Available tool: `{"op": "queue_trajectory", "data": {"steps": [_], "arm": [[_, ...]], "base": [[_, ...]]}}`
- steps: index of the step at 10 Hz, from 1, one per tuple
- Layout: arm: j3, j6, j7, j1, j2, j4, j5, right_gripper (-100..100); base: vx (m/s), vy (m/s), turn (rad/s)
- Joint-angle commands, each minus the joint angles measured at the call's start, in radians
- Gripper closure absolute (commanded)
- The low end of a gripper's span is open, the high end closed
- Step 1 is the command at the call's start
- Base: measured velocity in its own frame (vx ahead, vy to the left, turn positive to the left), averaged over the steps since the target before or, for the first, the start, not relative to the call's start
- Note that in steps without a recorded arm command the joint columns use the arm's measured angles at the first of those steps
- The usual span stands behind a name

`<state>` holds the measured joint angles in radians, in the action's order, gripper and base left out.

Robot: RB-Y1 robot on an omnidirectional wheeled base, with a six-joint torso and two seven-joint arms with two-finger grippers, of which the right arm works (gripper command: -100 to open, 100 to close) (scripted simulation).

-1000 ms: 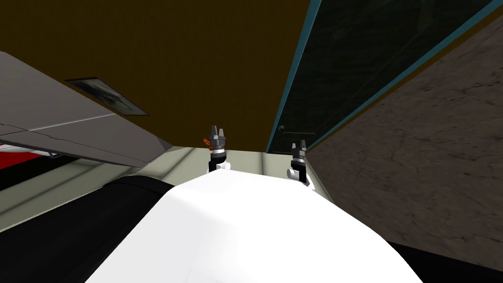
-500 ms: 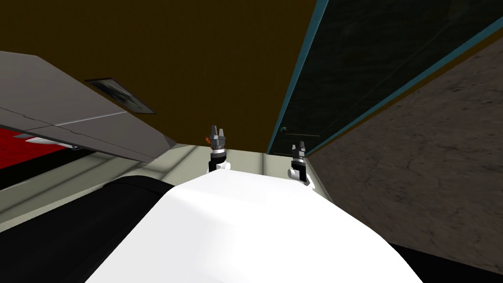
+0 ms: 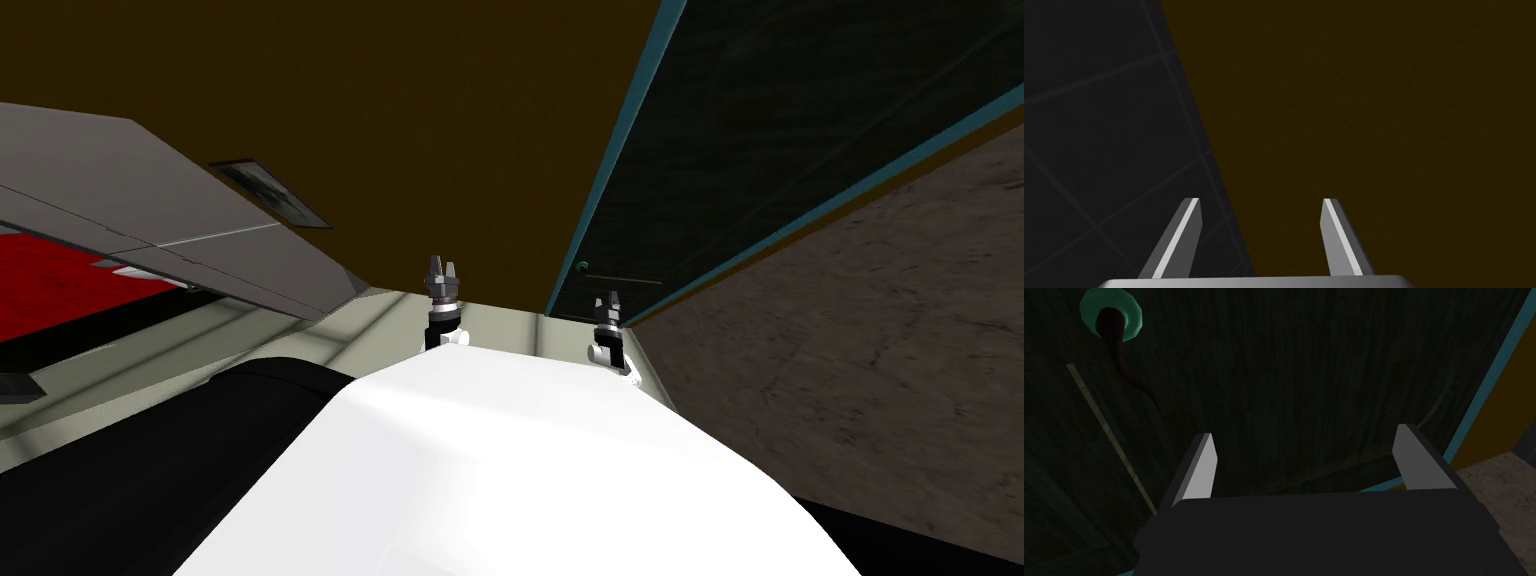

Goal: Pull the door open

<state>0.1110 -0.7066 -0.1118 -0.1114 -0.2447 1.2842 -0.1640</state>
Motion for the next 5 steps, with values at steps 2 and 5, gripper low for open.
{"op": "queue_trajectory", "data": {"steps": [2, 5], "arm": [[0.008, 0.001, 0.001, 0.022, -0.015, -0.074, -0.005, -100], [0.018, -0.005, 0.001, 0.058, -0.036, -0.165, -0.011, -100]], "base": [[0.052, -0.063, 0.146], [0.042, -0.044, 0.107]]}}
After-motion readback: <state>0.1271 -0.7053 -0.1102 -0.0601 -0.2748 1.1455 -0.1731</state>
